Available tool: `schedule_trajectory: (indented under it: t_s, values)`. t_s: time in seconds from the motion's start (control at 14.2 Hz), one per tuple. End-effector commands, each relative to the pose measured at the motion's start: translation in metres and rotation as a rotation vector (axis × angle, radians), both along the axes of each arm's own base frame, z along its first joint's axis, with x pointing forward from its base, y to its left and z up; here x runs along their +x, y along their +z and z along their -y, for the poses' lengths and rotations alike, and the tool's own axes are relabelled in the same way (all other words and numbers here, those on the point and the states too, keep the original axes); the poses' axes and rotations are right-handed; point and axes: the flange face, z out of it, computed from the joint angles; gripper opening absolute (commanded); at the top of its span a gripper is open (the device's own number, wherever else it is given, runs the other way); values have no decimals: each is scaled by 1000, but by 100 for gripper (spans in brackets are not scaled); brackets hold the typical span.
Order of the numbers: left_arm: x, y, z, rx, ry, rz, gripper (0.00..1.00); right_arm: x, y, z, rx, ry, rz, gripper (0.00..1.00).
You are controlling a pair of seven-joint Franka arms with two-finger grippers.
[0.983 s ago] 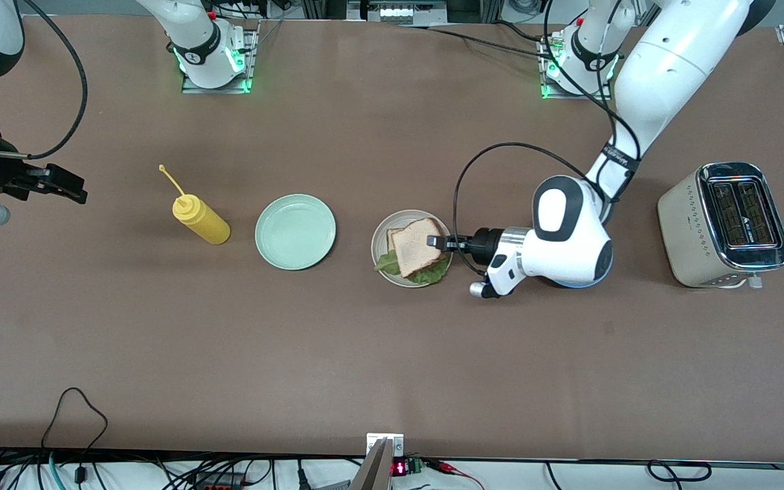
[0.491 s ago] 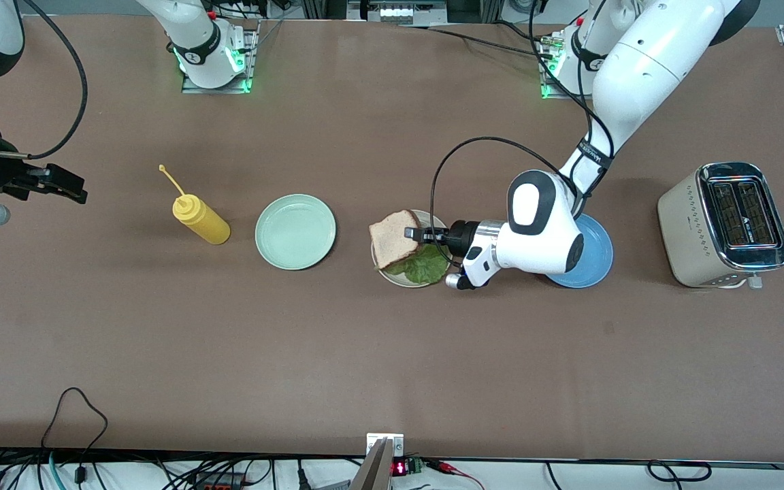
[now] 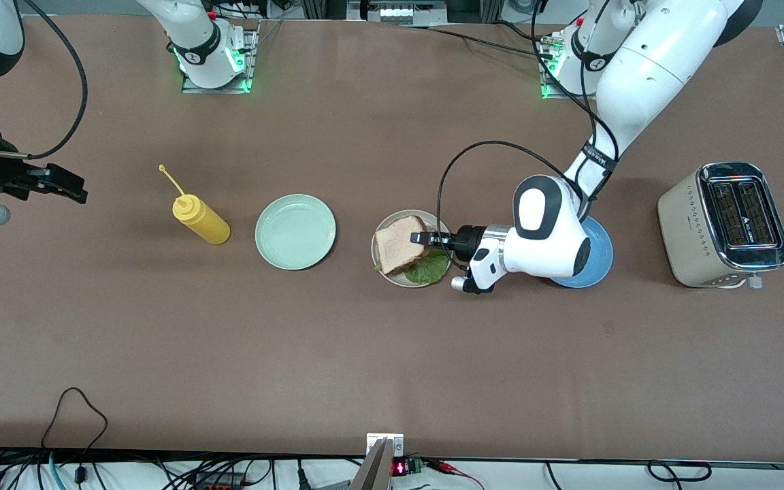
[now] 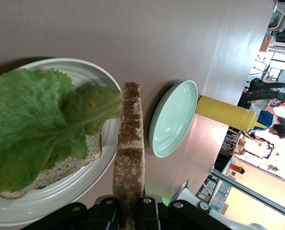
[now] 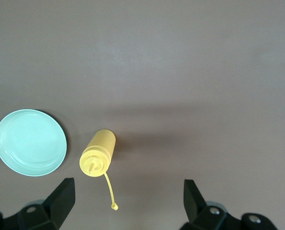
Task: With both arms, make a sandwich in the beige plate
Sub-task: 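Lower the toast onto the lettuce with the left gripper and release it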
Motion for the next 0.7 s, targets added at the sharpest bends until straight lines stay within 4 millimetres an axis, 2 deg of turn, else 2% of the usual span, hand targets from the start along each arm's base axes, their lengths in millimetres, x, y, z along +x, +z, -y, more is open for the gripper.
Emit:
schedule_trajectory:
  t_s: [0.0, 0.63]
  values:
    - [3, 0, -2, -22, -37, 40, 0, -1, 1, 0, 17, -8, -4, 100]
    - [3, -24, -30, -67, -96, 38, 1, -1, 1, 0, 17, -8, -4, 100]
